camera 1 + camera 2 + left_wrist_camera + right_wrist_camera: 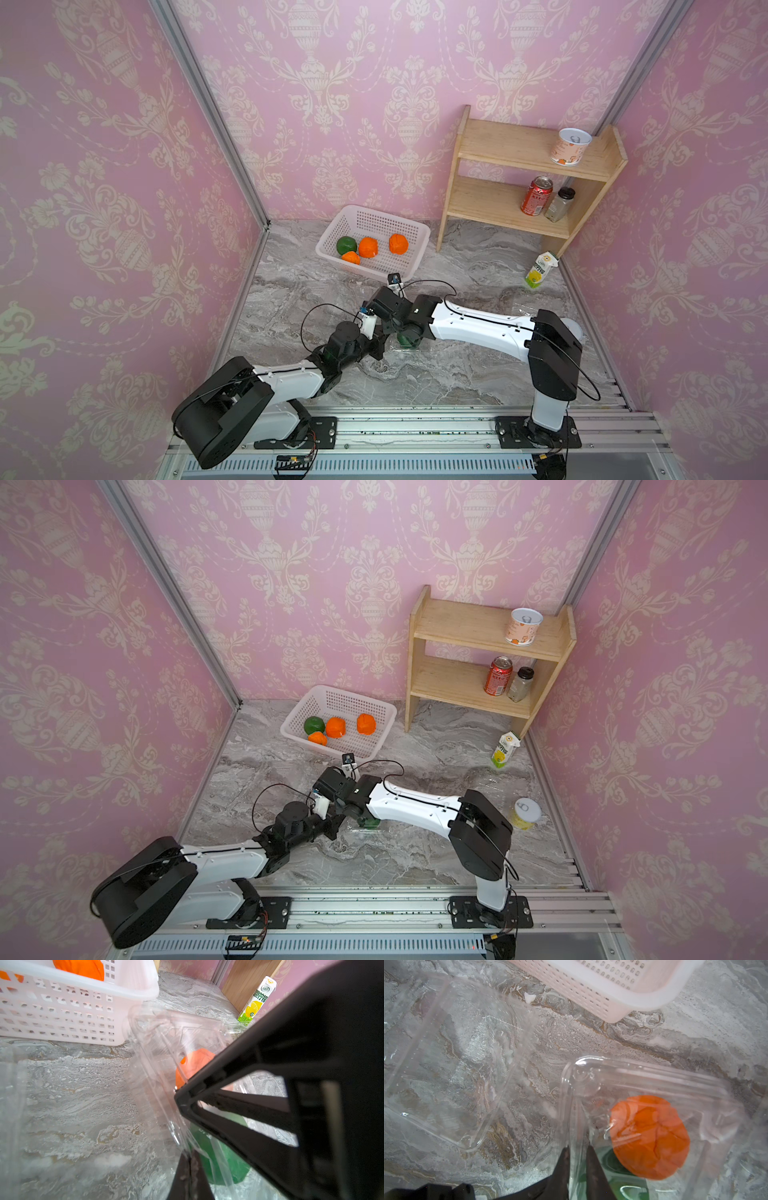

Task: Take oranges out of containers
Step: Open the packing box at the center of the board.

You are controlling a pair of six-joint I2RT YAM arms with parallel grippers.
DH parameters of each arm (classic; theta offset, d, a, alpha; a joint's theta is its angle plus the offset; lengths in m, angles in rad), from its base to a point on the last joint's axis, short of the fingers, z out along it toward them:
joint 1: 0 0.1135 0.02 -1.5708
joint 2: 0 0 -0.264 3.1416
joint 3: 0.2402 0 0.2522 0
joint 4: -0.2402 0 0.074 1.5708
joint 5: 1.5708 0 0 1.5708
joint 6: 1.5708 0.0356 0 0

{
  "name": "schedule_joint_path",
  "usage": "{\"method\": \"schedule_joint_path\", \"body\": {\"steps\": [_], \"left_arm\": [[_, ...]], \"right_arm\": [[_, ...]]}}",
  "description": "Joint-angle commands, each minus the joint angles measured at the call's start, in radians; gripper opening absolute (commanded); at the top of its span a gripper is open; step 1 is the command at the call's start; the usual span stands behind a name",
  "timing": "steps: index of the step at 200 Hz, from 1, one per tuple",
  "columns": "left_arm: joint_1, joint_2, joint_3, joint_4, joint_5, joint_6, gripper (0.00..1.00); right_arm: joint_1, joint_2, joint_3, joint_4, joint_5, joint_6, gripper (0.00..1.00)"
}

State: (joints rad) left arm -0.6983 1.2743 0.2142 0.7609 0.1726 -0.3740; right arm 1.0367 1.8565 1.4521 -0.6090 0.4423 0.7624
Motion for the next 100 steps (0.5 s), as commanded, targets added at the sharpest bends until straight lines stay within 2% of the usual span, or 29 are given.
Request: {"method": "schedule_joint_path", "body": {"steps": [1, 57, 100], "left_arm": [[-0.026, -0.053, 0.007, 0.12, 0.045, 0.062, 0.0], [-0.026, -0.033, 0.02, 0.067, -0.044, 0.049, 0.0], [-0.024, 0.025, 0.096, -0.137, -0.197, 0.033, 0.0]], "right_arm": [[-0.025, 0.038, -0.026, -0.02, 0.023, 0.008, 0.01], [-0.067, -0.055, -0.168, 0.135, -0.071, 0.034, 0.0], [-0.102, -0.133, -0.269, 0.201, -0.07, 0.041, 0.0]]}}
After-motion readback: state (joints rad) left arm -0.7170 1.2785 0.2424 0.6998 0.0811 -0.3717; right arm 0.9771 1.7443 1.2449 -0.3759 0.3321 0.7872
